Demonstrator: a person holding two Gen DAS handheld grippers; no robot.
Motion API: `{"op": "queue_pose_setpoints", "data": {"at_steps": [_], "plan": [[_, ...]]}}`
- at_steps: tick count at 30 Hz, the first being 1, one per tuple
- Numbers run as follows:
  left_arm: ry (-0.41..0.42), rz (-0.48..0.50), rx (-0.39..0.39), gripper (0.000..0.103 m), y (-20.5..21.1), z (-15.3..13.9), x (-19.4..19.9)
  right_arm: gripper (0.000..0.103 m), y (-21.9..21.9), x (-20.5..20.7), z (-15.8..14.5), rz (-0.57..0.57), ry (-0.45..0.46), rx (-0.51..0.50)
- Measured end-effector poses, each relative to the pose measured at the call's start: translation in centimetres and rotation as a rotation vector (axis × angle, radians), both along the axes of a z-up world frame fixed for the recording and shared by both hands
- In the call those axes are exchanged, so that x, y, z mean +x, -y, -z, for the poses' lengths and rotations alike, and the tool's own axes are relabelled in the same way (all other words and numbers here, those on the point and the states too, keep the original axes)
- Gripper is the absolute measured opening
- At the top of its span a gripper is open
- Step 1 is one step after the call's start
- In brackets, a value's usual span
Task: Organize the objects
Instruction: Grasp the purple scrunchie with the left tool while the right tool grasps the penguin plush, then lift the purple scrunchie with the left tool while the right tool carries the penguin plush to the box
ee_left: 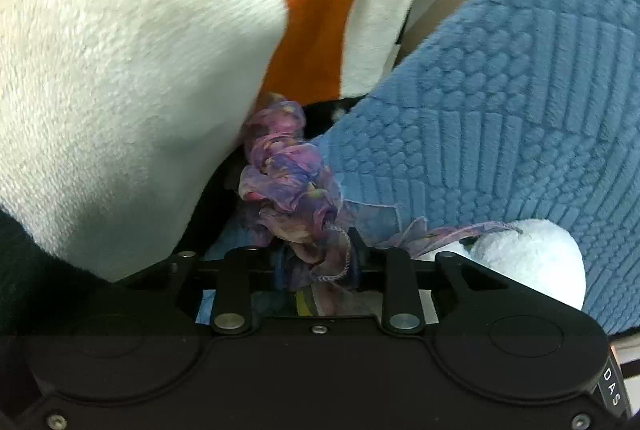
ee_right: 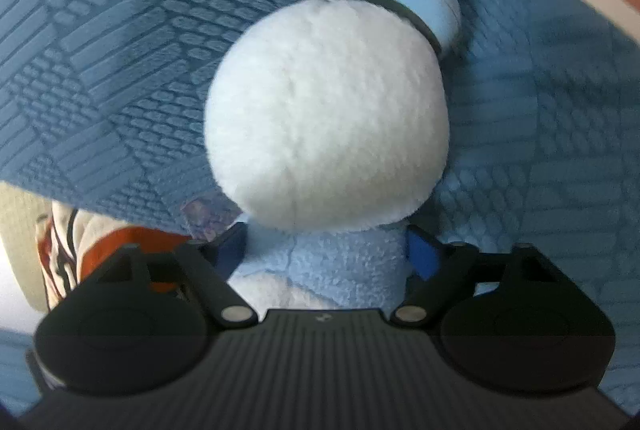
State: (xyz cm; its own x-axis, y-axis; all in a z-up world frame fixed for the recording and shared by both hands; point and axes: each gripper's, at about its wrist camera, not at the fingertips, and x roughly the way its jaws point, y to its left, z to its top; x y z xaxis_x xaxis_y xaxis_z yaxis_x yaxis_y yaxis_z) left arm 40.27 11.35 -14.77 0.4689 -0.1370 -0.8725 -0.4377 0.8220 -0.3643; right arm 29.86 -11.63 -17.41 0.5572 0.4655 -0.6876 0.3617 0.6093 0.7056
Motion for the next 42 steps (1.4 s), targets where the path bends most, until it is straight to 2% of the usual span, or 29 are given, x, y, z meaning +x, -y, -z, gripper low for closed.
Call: {"op": "queue_pose_setpoints", "data": {"at_steps": [7, 13, 16, 17, 18, 19, 22, 25, 29, 31, 32, 33, 35, 42], "plan": [[0.051, 0.061, -0.007, 0.021, 1.1, -1.3, -0.7, 0.07, 1.8, -0.7, -2.3, -0.085, 0.037, -0.081], [0.084, 0.14, -0.01, 0.02, 2.4, -2.3, -1.8, 0.059, 3.9, -2.6, -4.5, -0.17, 0.094, -0.193], [0.097, 0.186, -0.012, 0.02, 3.5, -2.8, -3.0, 0.05, 4.0, -3.6, -5.9, -0.215, 0.122, -0.261], [0.099, 0.198, -0.013, 0.02, 3.8, -2.9, -3.3, 0.034, 4.2, -4.2, -6.6, -0.232, 0.136, -0.286], [0.102, 0.218, -0.012, 0.02, 4.2, -3.1, -4.0, 0.001, 4.6, -4.7, -7.4, -0.246, 0.151, -0.308], [0.105, 0.235, -0.012, 0.02, 4.5, -3.2, -4.5, 0.007, 4.8, -5.2, -8.3, -0.266, 0.171, -0.347], [0.114, 0.276, -0.011, 0.02, 5.6, -3.5, -5.6, 0.007, 5.4, -6.6, -8.6, -0.319, 0.2, -0.407], [0.129, 0.286, 0.016, 0.02, 6.2, -3.8, -6.6, 0.008, 6.9, -7.9, -9.0, -0.32, 0.184, -0.371], [0.137, 0.277, 0.004, 0.02, 5.7, -4.3, -8.4, 0.009, 7.8, -9.3, -9.6, -0.304, 0.192, -0.347], [0.133, 0.274, 0.004, 0.02, 5.5, -4.0, -8.5, 0.014, 7.0, -8.8, -9.4, -0.301, 0.19, -0.32], [0.128, 0.272, 0.002, 0.02, 5.5, -4.0, -8.6, 0.027, 6.9, -8.6, -9.3, -0.299, 0.184, -0.308], [0.125, 0.268, -0.003, 0.02, 5.4, -3.9, -8.6, 0.053, 6.6, -8.2, -9.0, -0.292, 0.175, -0.303], [0.129, 0.265, -0.018, 0.02, 5.2, -3.9, -8.6, 0.08, 6.2, -7.8, -8.9, -0.264, 0.166, -0.298], [0.124, 0.227, -0.056, 0.02, 4.2, -3.5, -8.1, 0.079, 4.4, -5.4, -7.4, -0.214, 0.118, -0.298]]}}
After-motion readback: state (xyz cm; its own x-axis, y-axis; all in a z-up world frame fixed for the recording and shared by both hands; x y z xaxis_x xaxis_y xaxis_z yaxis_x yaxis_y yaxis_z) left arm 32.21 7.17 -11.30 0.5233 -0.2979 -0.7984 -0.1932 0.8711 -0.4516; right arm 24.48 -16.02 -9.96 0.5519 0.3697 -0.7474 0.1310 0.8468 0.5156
